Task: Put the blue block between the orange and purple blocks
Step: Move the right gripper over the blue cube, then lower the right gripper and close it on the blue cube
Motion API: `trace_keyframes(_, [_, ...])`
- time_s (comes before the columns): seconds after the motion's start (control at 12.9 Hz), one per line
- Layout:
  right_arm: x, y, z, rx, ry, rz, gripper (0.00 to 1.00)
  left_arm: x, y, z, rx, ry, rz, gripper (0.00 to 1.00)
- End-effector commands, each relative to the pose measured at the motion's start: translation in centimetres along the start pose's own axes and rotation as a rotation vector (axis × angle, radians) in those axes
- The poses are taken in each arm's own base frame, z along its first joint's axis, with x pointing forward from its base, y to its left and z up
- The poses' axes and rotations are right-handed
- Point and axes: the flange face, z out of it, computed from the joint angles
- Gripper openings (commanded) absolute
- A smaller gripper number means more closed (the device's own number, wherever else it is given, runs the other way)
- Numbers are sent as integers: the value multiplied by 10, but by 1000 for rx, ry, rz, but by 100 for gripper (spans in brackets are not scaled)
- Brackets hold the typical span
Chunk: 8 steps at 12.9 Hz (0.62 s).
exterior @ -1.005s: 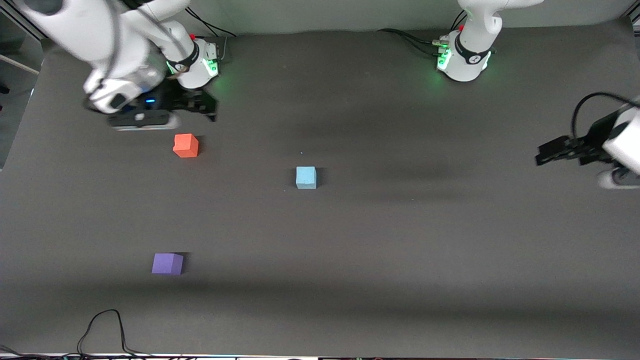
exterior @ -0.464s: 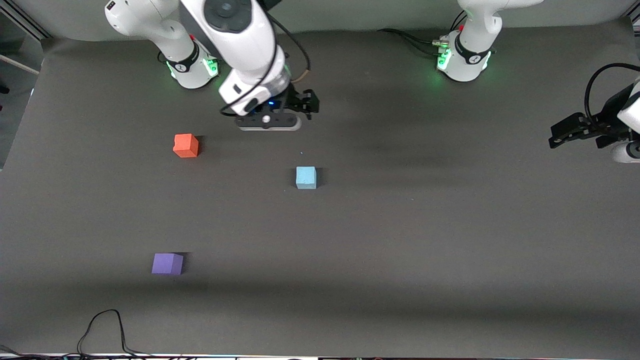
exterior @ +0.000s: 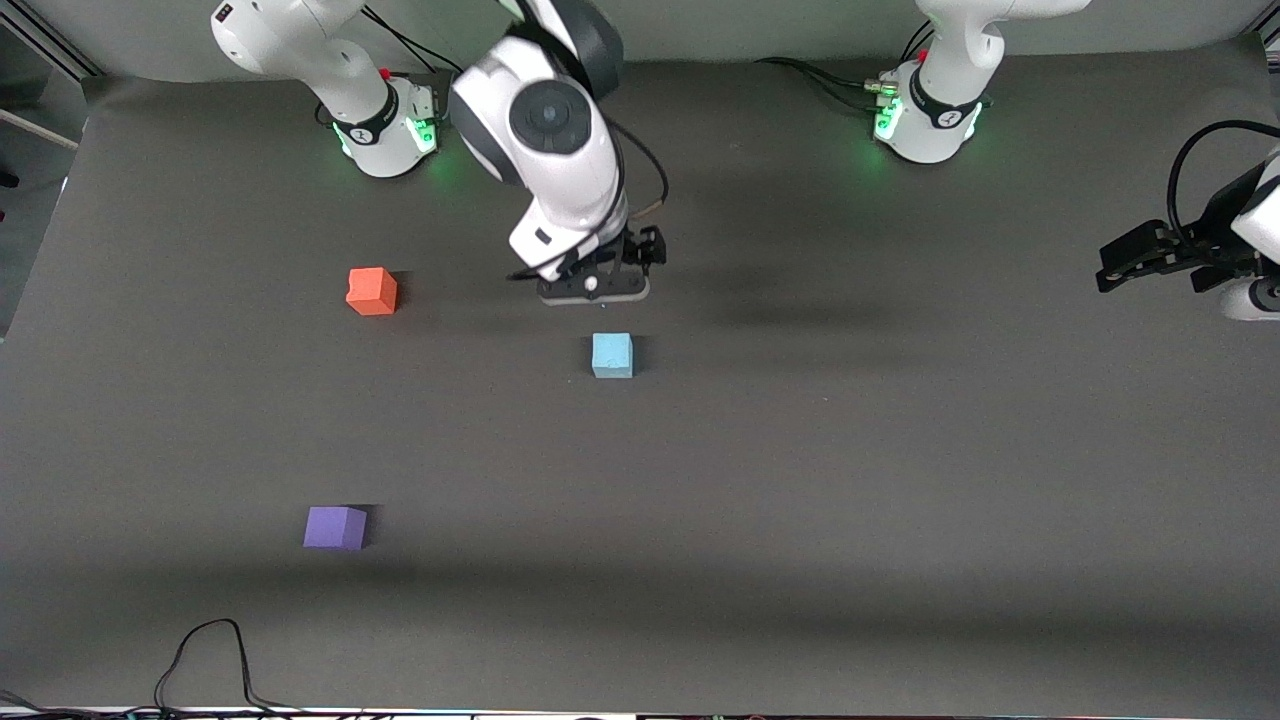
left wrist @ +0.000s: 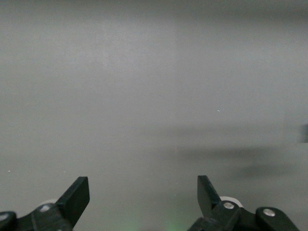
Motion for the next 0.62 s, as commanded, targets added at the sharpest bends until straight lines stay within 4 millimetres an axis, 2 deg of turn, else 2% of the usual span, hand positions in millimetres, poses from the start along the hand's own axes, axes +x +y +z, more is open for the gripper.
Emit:
trace_keyframes(0.0, [-2,20,59,-30,45,-45,100,-10,1,-8,13,-1,20,100])
trace_keyframes(0.23, [8,18,112,-35,51,-24,100,-14,1,-12,13,6,20,100])
trace_keyframes(0.54, [19,19,153,-19,75,-10,100,-13,1,-11,13,7,32,100])
